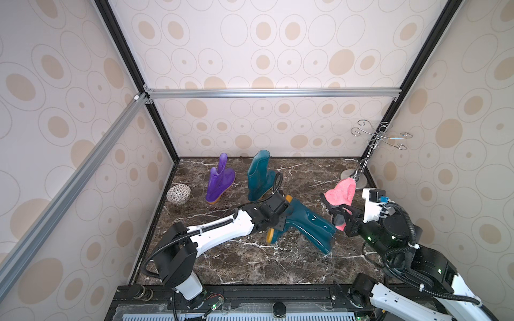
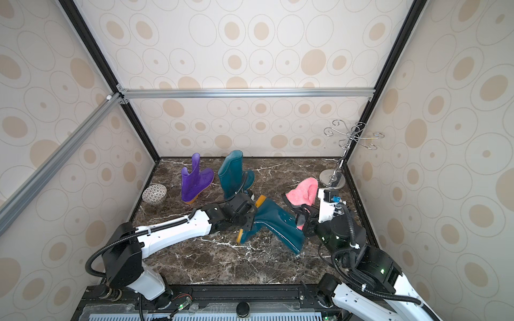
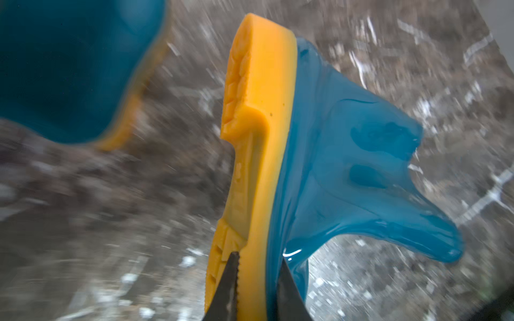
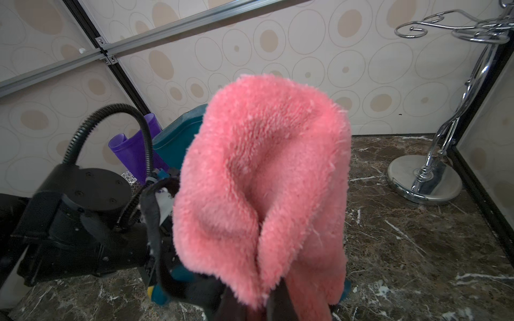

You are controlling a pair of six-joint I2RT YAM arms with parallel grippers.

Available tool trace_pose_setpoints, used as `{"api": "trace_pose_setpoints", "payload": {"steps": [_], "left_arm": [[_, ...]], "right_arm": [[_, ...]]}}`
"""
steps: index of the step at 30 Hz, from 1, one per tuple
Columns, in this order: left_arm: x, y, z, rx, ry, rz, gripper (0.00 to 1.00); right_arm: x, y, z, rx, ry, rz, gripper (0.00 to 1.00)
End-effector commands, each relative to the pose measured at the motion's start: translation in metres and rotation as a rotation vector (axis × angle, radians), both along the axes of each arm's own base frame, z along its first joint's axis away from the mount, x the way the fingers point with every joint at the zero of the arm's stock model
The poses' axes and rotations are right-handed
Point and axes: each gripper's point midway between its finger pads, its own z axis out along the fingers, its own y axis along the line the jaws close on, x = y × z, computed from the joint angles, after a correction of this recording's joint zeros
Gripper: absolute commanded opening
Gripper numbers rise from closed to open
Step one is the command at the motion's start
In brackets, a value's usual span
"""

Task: Wipe the rubber boots with a cloth
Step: Adjust the rubber boot at the center of the board.

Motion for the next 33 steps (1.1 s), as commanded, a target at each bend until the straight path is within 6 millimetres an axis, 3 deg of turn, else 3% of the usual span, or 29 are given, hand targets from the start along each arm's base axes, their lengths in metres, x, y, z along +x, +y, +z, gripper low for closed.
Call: {"api": "trace_pose_setpoints", "payload": {"steps": [1,5,8,13,17,21,25,28,33], "left_arm": [[0.03,0.026,0.093,0.088,-0.309,0.079,0.0],[0.029,0.013,0.135,0.194,-0.44,0.022,0.0],[0.022,-0.003,0.153,0.315,-0.543,-0.014,0.0],[0.021,-0.015,0.16,0.534,-0.676,-0.052,0.0],[0.022,-0.004,0.174,0.713,-0.799,0.018,0.0],[0.02,0.003,0.198,0.723,-0.898,0.092,0.0],[0.008,-0.01,0.209,0.745,-1.007,0.088,0.0],[-0.004,-0.017,0.195,0.785,-1.088,0.091,0.0],[-0.025,-0.052,0.129,0.849,-1.097,0.015,0.0]], "right_arm": [[-0.008,-0.017,0.017,0.002,-0.055,-0.033,0.0],[-0.014,-0.032,0.03,0.013,-0.086,-0.066,0.0],[-0.02,-0.043,0.039,0.031,-0.116,-0.092,0.0],[-0.028,-0.061,0.048,0.061,-0.156,-0.135,0.0],[-0.036,-0.071,0.05,0.076,-0.174,-0.149,0.0],[-0.04,-0.077,0.05,0.086,-0.187,-0.156,0.0],[-0.041,-0.079,0.052,0.09,-0.192,-0.159,0.0],[-0.042,-0.081,0.053,0.094,-0.2,-0.165,0.0],[-0.044,-0.083,0.051,0.111,-0.206,-0.164,0.0]]}}
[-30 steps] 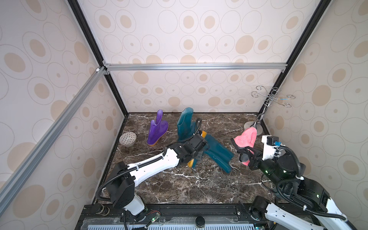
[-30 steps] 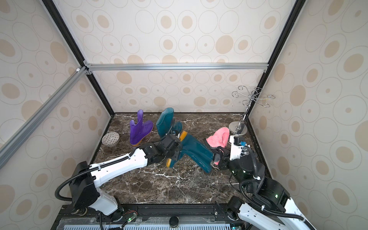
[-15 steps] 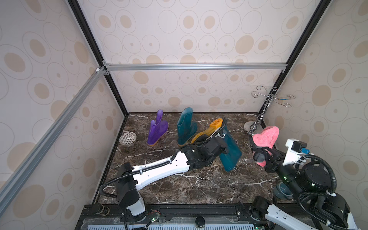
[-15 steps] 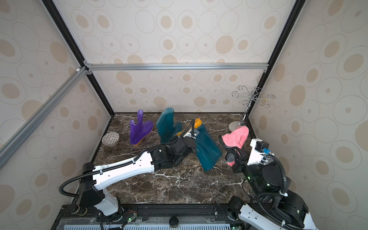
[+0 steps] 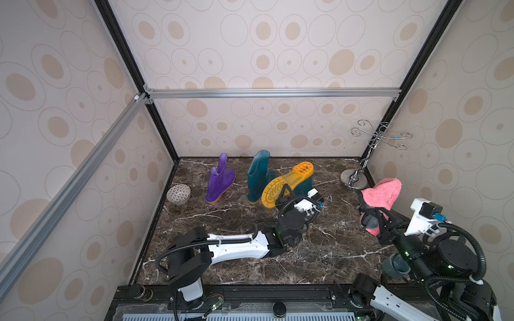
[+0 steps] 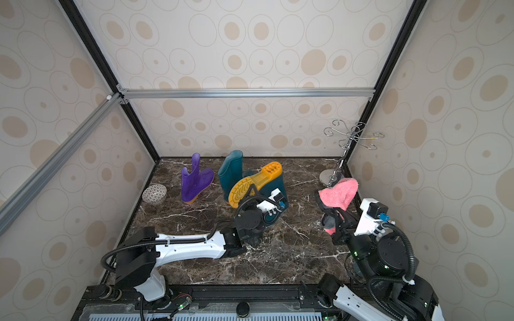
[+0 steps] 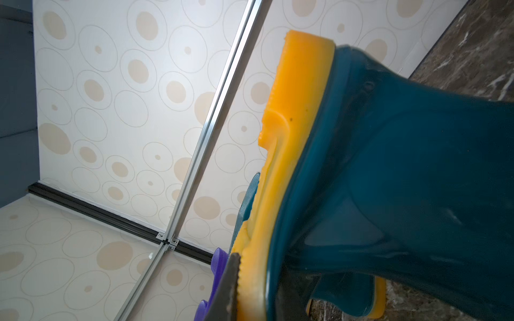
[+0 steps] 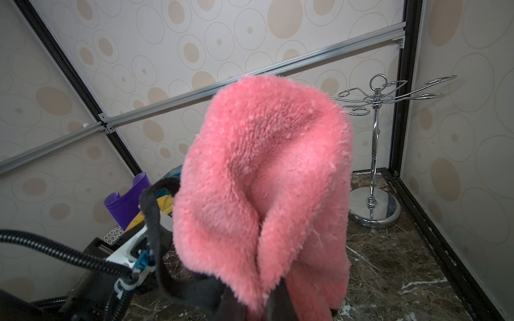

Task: Wipe the rubber boots with a cloth
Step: Adjust the rubber boot at the center of the board.

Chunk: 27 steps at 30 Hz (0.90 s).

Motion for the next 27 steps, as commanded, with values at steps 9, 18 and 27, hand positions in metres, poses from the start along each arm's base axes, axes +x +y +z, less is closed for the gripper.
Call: {"api": "trace_pose_setpoints", "payload": {"steps": [9,18,27], "left_arm": [[-0.046,-0.035,-0.057,-0.006,-0.048,0.011,0.0],[-0.086,-0.086,-0.094,-0.029,0.135,-0.2,0.0],[-0.125,-0.115,-0.13,-0.014,0.284,-0.307,0.0]], "right_arm": [[-0.008,-0.009,-0.001,0.032,-0.015,-0.006,0.0],[-0.008,-0.005,-0.016,0.021,0.056,0.012,0.0],[-0.013,-0.012,-0.025,0.037,0.098,-0.001,0.0]]}}
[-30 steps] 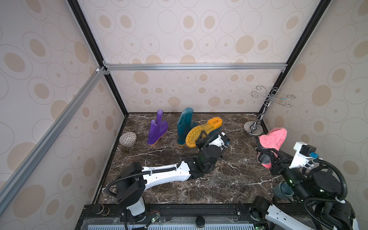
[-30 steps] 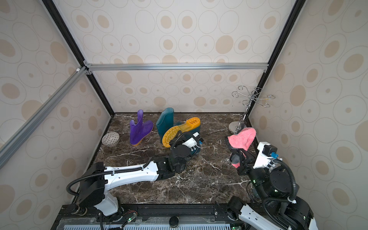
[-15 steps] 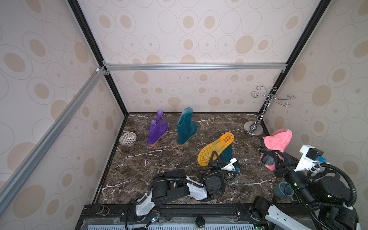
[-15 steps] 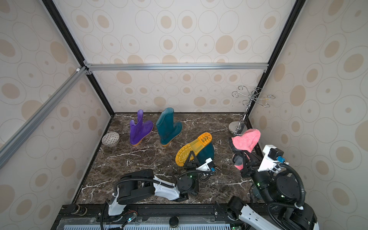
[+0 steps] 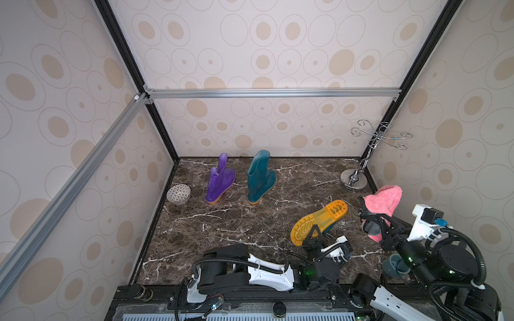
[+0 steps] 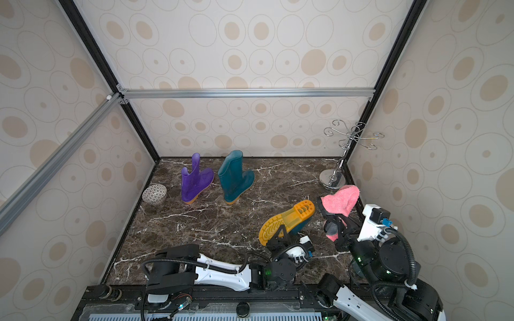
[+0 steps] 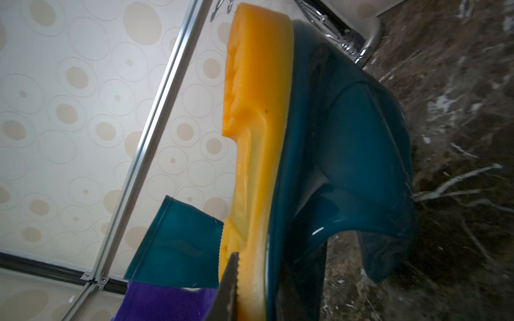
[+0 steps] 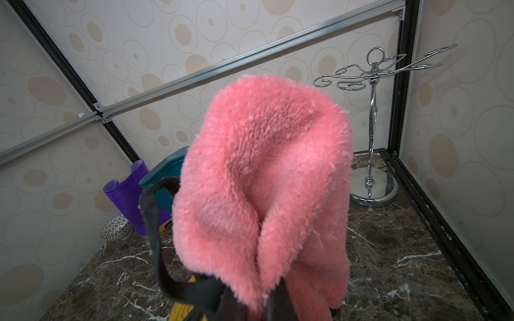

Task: Wipe the rubber boots with a cloth
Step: Adjust the rubber boot at the center of the board.

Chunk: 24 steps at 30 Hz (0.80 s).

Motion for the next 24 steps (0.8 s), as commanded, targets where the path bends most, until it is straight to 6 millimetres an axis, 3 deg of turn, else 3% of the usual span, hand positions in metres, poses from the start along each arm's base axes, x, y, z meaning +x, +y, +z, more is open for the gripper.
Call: {"api": "trace_pose_setpoints", "payload": {"steps": [1,8,14,17,19,24], "left_arm": [[-0.016,-0.012,-0.033,0.042,0.126,-0.065,0.0],[-0.022,-0.002,-0.069,0.092,0.197,-0.059,0.02],[-0.016,0.018,-0.094,0.16,0.176,-0.044,0.13],[-0.004,0.031,-0.094,0.182,0.111,-0.023,0.1],[0.008,0.043,-0.091,0.186,0.069,0.0,0.0],[0.034,0.059,-0.071,0.188,-0.053,0.005,0.0]], "right_arm": [[-0.006,-0.007,-0.002,0.021,0.021,-0.011,0.0],[-0.007,-0.007,-0.008,0.023,0.046,-0.007,0.0],[-0.006,-0.005,-0.008,0.021,0.051,-0.001,0.0],[-0.005,-0.003,-0.007,0.018,0.048,-0.001,0.0],[-0.003,0.0,-0.008,0.02,0.048,0.007,0.0],[0.001,0.006,-0.009,0.026,0.045,0.017,0.0]]}}
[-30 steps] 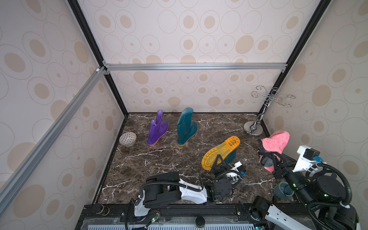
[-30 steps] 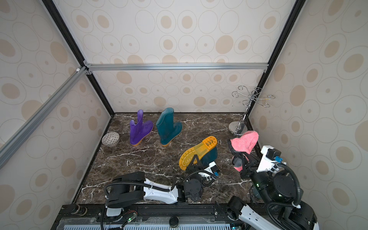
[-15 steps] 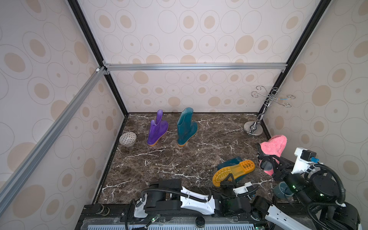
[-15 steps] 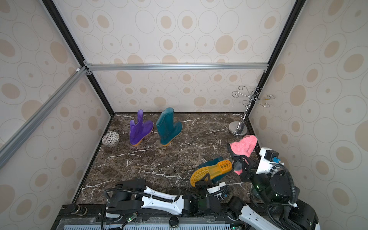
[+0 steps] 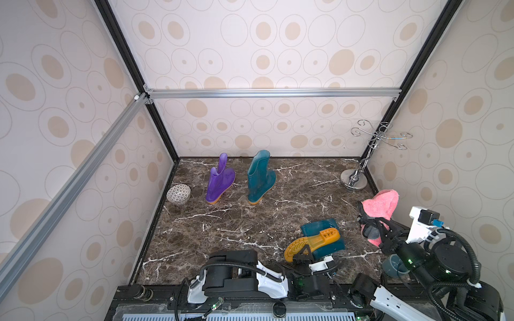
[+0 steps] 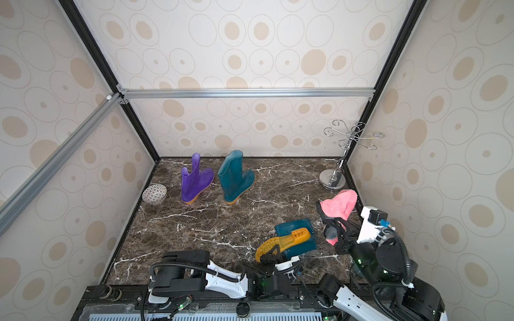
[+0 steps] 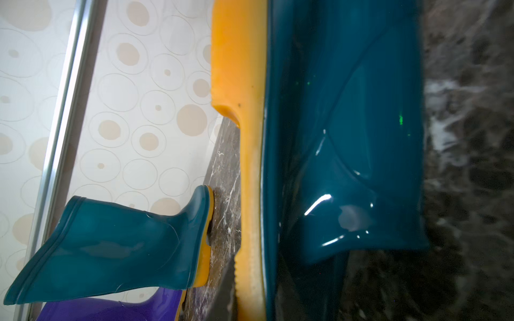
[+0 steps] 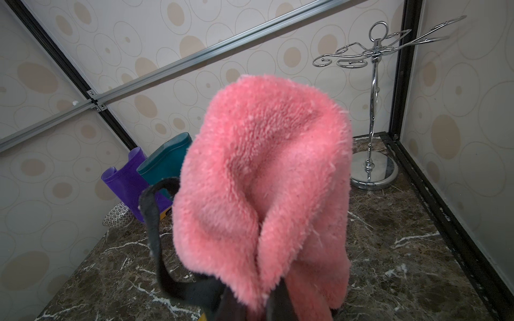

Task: Wipe the rubber boots with a cloth
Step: Adjust the rubber boot at the center of the board.

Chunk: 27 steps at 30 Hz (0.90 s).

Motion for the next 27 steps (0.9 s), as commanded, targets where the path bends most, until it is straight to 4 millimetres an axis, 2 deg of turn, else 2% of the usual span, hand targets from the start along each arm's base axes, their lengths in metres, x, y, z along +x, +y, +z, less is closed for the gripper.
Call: {"api": "trace_pose_setpoints", "payload": {"steps": [1,3,5,7,9,14,17,18,21,22,27], "left_arm": [[0.034,0.024,0.032,0.073,-0.176,0.077,0.0],[0.045,0.027,0.034,0.095,-0.238,0.092,0.0],[0.056,0.031,0.045,0.051,-0.297,0.124,0.0],[0.068,0.027,0.042,0.075,-0.303,0.125,0.0],[0.07,0.023,0.047,0.046,-0.294,0.113,0.0],[0.064,0.008,0.034,0.036,-0.154,0.026,0.0],[0.055,0.005,0.03,0.062,-0.162,0.009,0.02],[0.051,0.003,0.025,0.08,-0.157,-0.01,0.06],[0.045,0.0,0.017,0.085,-0.118,-0.026,0.36],[0.044,0.0,0.016,0.077,-0.104,-0.025,0.44],[0.037,0.005,0.021,0.041,-0.035,-0.035,0.6]], "right_arm": [[0.005,0.006,0.002,0.017,-0.006,0.001,0.0],[0.006,0.007,0.002,0.022,-0.009,0.003,0.0],[0.006,0.008,0.002,0.026,-0.011,0.006,0.0],[0.007,0.009,0.001,0.029,-0.009,0.006,0.0],[0.007,0.009,0.0,0.029,-0.006,0.008,0.0],[0.005,0.005,0.001,0.032,-0.01,-0.003,0.0],[0.005,0.005,0.001,0.03,-0.016,-0.003,0.0],[0.006,0.006,0.001,0.027,-0.015,-0.002,0.0],[0.006,0.008,0.002,0.027,-0.012,0.005,0.0],[0.007,0.009,0.002,0.028,-0.01,0.009,0.0],[0.008,0.012,-0.004,0.022,0.03,0.01,0.0]]}}
